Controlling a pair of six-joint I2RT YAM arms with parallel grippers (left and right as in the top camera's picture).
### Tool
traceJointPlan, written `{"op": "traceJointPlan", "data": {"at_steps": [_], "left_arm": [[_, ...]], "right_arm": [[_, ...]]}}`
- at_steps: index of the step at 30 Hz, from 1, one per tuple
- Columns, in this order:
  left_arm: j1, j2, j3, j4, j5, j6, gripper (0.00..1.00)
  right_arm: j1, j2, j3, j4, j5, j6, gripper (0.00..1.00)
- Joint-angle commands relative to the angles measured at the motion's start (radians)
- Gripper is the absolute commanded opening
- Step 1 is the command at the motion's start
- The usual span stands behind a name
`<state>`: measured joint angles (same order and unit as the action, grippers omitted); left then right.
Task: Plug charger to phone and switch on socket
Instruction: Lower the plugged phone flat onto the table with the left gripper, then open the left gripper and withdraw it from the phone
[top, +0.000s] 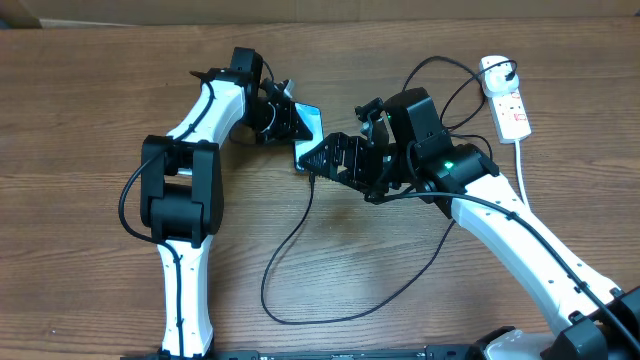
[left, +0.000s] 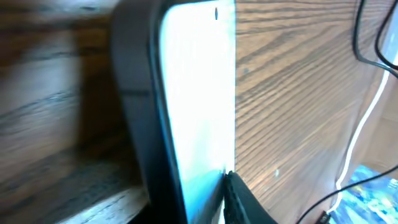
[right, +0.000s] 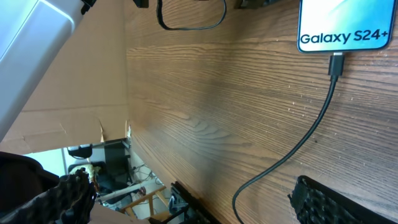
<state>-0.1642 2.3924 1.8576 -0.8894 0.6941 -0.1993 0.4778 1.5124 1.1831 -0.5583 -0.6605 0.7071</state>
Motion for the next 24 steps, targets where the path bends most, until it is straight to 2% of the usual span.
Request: {"op": "traceJointPlan", "data": {"at_steps": [1, 4, 6, 9, 17, 24], "left_arm": [[-0.006, 0.011, 0.01, 0.0, -0.049, 0.008, 0.24], [-0.006, 0.011, 0.01, -0.001, -0.095, 0.007, 0.4], [-0.003, 0.011, 0.01, -0.016, -0.127, 0.008, 0.41], [0.008, 0.01, 0.014, -0.049, -0.164, 0.008, 0.49], [0.057, -0.002, 0.12, -0.213, -0.325, 0.009, 0.53], [0.093, -0.04, 0.31, -0.389, -0.407, 0.008, 0.53]], "right_arm": [[-0.004, 0.004, 0.015, 0.006, 0.013, 0.0, 1.0], [-0.004, 0.004, 0.015, 0.006, 0.013, 0.0, 1.0], [-0.004, 0.004, 0.015, 0.003, 0.013, 0.0, 1.0], [-0.004, 0.004, 0.015, 0.002, 0.026, 0.0, 1.0], [-0.004, 0.004, 0.015, -0.007, 0.082, -0.005, 1.0], [-0.004, 0.003, 0.017, -0.089, 0.219, -0.04, 1.0]]}}
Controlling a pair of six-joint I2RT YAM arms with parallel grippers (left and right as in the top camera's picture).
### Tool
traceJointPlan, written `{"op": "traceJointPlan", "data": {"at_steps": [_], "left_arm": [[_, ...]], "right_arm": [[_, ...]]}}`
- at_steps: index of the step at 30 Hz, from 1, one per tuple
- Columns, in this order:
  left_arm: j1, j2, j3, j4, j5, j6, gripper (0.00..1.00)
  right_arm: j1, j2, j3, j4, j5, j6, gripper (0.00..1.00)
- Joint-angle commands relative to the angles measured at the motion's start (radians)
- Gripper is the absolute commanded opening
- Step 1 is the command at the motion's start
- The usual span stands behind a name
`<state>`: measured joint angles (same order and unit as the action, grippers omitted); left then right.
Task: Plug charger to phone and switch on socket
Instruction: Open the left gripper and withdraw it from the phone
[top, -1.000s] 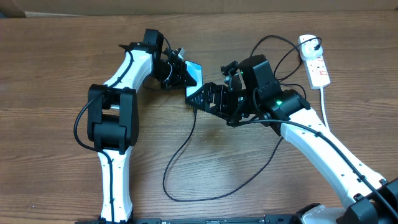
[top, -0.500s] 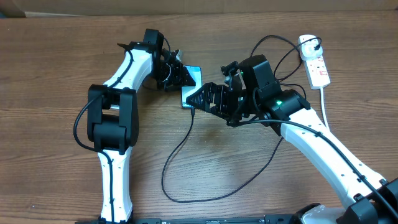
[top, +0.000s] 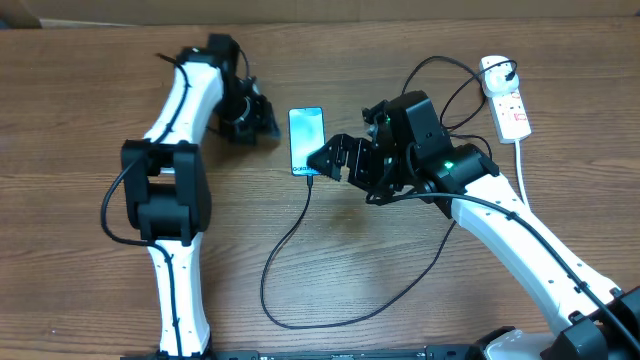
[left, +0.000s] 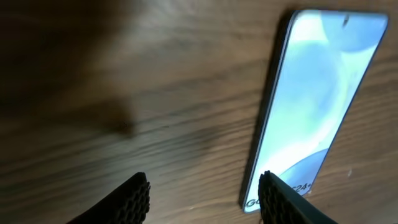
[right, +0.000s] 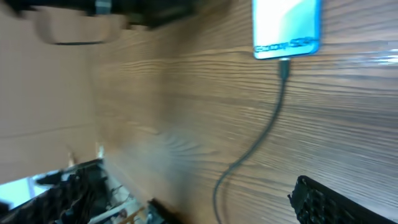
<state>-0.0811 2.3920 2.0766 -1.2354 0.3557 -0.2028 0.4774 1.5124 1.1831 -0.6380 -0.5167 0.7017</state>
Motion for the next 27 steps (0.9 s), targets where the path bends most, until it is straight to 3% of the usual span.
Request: {"op": "traceJointPlan", "data": {"at_steps": [1, 9, 17, 21, 27], "left_arm": [[0.013, -0.056, 0.116, -0.066, -0.07, 0.008, 0.52], [0.029, -0.406, 0.161, -0.132, -0.154, -0.09, 0.54], [0.029, -0.699, 0.157, -0.348, -0.302, -0.09, 0.54], [0.029, -0.851, 0.147, -0.448, -0.356, -0.095, 0.53], [0.029, -1.11, -0.043, -0.423, -0.357, -0.171, 0.57]], "right_arm": [[-0.004, 0.003, 0.02, -0.021, 0.076, -0.05, 1.0], [-0.012, 0.003, 0.248, -0.353, 0.366, -0.082, 1.0], [-0.094, -0.003, 0.37, -0.42, 0.412, -0.083, 1.0], [-0.194, -0.017, 0.371, -0.439, 0.408, -0.101, 1.0], [-0.451, -0.02, 0.472, -0.514, 0.385, -0.234, 1.0]]}}
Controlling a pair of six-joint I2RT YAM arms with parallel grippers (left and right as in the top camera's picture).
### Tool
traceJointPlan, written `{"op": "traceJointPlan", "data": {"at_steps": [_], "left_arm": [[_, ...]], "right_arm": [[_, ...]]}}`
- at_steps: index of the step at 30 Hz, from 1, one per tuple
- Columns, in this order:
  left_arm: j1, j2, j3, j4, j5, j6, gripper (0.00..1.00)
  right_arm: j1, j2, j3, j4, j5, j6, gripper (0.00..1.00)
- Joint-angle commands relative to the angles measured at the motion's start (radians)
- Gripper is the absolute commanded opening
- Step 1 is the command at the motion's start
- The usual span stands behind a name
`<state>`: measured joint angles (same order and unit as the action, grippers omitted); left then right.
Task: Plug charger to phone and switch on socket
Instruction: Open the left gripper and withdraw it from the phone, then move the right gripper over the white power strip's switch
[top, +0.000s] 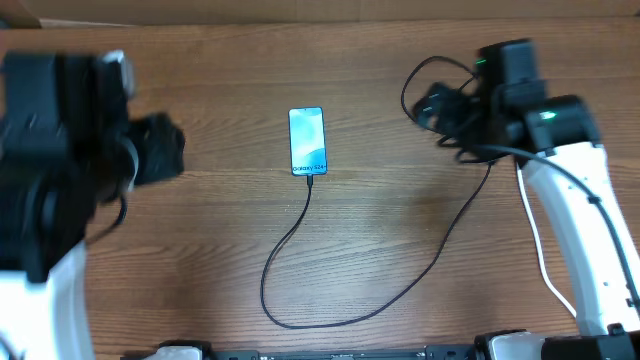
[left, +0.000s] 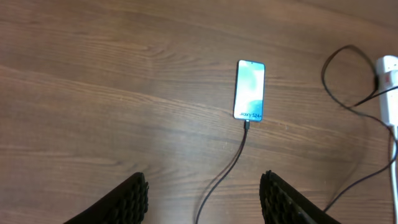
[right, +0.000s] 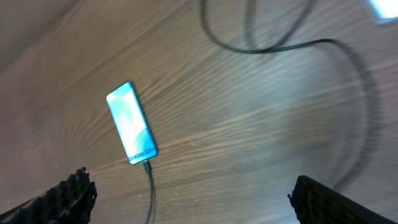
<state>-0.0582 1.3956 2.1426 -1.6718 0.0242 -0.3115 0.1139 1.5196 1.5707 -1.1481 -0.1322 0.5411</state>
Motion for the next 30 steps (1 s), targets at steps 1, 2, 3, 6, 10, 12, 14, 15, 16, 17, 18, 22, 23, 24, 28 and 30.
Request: {"op": "traceJointPlan", "data": {"at_steps": [1, 2, 3, 6, 10, 12, 14, 15, 16, 17, 18, 22, 23, 24, 28, 30], "left_arm": [[0.006, -0.14, -0.147, 0.021, -0.027, -0.069, 0.58], [0.006, -0.164, -0.193, 0.034, -0.027, -0.074, 0.58], [0.006, -0.184, -0.242, 0.052, -0.027, -0.079, 0.59], [0.006, -0.215, -0.373, 0.102, -0.024, -0.114, 0.62], [0.006, -0.204, -0.503, 0.138, -0.02, -0.167, 0.65], [0.006, -0.19, -0.546, 0.156, -0.019, -0.169, 0.66], [0.006, -0.151, -0.597, 0.176, -0.005, -0.169, 0.82], [0.006, -0.137, -0.603, 0.178, -0.005, -0.168, 1.0], [0.006, -0.119, -0.607, 0.178, -0.005, -0.168, 1.0], [0.006, -0.102, -0.607, 0.177, -0.005, -0.168, 1.0], [0.006, -0.087, -0.607, 0.178, -0.005, -0.168, 1.0], [0.006, -0.008, -0.607, 0.177, -0.005, -0.168, 0.99], [0.006, 0.007, -0.607, 0.177, -0.005, -0.168, 1.0], [0.006, 0.024, -0.607, 0.177, -0.005, -0.168, 1.0], [0.006, 0.08, -0.607, 0.167, 0.0, -0.167, 1.0], [0.005, 0.112, -0.607, 0.155, 0.031, -0.159, 0.99]], "right_arm": [[-0.131, -0.027, 0.106, -0.005, 0.0, -0.091, 1.0], [-0.169, -0.024, 0.125, -0.005, 0.001, -0.106, 1.0], [-0.21, -0.019, 0.145, -0.01, 0.001, -0.105, 1.0], [-0.298, 0.005, 0.182, -0.008, 0.001, -0.11, 1.0], [-0.367, 0.072, 0.231, -0.03, 0.006, -0.179, 1.0], [-0.391, 0.121, 0.262, -0.055, 0.041, -0.189, 0.99], [-0.437, 0.248, 0.334, -0.074, 0.095, -0.196, 1.0], [-0.446, 0.277, 0.344, -0.061, 0.097, -0.204, 1.0], [-0.455, 0.313, 0.347, -0.031, 0.113, -0.207, 0.99], [-0.463, 0.346, 0.347, -0.002, 0.144, -0.206, 1.0], [-0.467, 0.367, 0.346, 0.013, 0.171, -0.206, 1.0], [-0.47, 0.491, 0.346, 0.118, 0.274, -0.206, 1.0], [-0.47, 0.511, 0.346, 0.135, 0.274, -0.206, 1.0], [-0.47, 0.536, 0.346, 0.157, 0.274, -0.209, 1.0], [-0.468, 0.611, 0.346, 0.234, 0.274, -0.241, 1.0], [-0.468, 0.665, 0.346, 0.274, 0.274, -0.252, 1.0]]}}
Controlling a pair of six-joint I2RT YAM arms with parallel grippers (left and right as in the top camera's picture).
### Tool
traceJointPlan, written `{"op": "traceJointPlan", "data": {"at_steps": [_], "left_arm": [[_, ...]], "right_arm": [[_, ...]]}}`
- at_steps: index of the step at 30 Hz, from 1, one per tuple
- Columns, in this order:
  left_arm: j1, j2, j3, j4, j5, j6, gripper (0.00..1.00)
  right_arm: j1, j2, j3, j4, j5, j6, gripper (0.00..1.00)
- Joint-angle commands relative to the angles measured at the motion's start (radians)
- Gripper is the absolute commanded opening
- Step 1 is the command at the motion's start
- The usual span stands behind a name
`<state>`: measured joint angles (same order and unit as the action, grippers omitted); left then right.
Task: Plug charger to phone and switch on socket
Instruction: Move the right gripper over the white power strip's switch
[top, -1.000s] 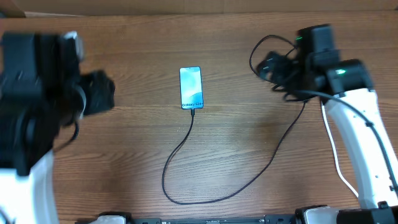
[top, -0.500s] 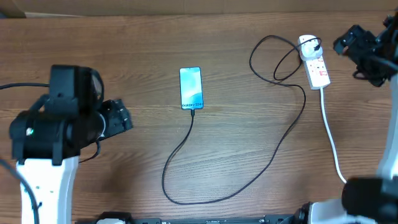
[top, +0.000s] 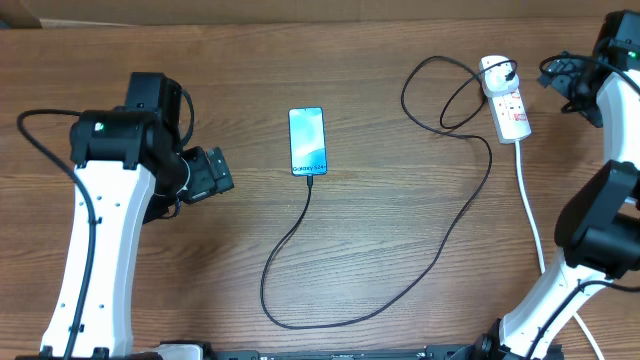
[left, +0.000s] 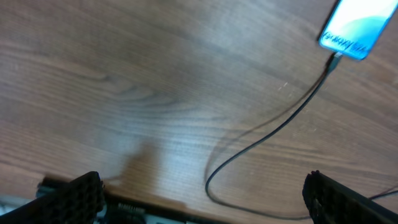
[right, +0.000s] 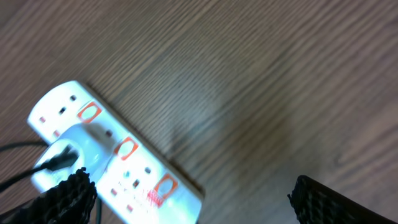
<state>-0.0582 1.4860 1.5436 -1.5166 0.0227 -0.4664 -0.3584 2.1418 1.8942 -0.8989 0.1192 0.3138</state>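
Note:
The phone (top: 308, 141) lies face up with its screen lit, mid table. A black charger cable (top: 300, 215) is plugged into its lower end; it loops toward the front edge and runs up to the white socket strip (top: 506, 100) at the far right. My left gripper (top: 214, 172) is open, left of the phone. In the left wrist view the phone (left: 356, 28) and cable (left: 283, 121) show ahead of my left gripper (left: 205, 200). My right gripper (top: 562, 74) is open beside the strip. In the right wrist view my right gripper (right: 204, 200) stands open over the socket strip (right: 118, 165) with its red switches.
The white charger plug (right: 65, 144) sits in the strip's end socket. The strip's own white lead (top: 530, 205) runs down the right side toward the front edge. The table's back edge (top: 300, 20) lies behind the phone.
My left gripper has come in from the far left and sits lower, nearer the phone. My right gripper has moved from left of the socket strip to its right side. The phone and cable lie unchanged.
Both grippers were close against the phone, the cable in its port. Then the left one stood clear to the phone's left and the phone lay flat. Then both arms were far from it. Now the right gripper is at the socket strip.

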Motion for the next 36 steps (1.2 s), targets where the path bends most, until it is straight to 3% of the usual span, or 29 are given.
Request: {"op": "traceJointPlan", "data": {"at_steps": [1, 11, 36], "left_arm": [[0.005, 0.023, -0.008, 0.008, 0.038, -0.001, 1.0], [0.006, 0.023, -0.008, 0.056, 0.042, 0.017, 1.0], [0.005, 0.023, -0.008, 0.059, 0.041, 0.018, 0.99]], "right_arm": [[0.004, 0.054, 0.023, 0.031, 0.022, -0.027, 1.0], [0.006, 0.172, 0.021, 0.045, 0.006, -0.034, 1.0], [0.006, 0.182, -0.024, 0.139, -0.143, 0.0, 1.0]]}}
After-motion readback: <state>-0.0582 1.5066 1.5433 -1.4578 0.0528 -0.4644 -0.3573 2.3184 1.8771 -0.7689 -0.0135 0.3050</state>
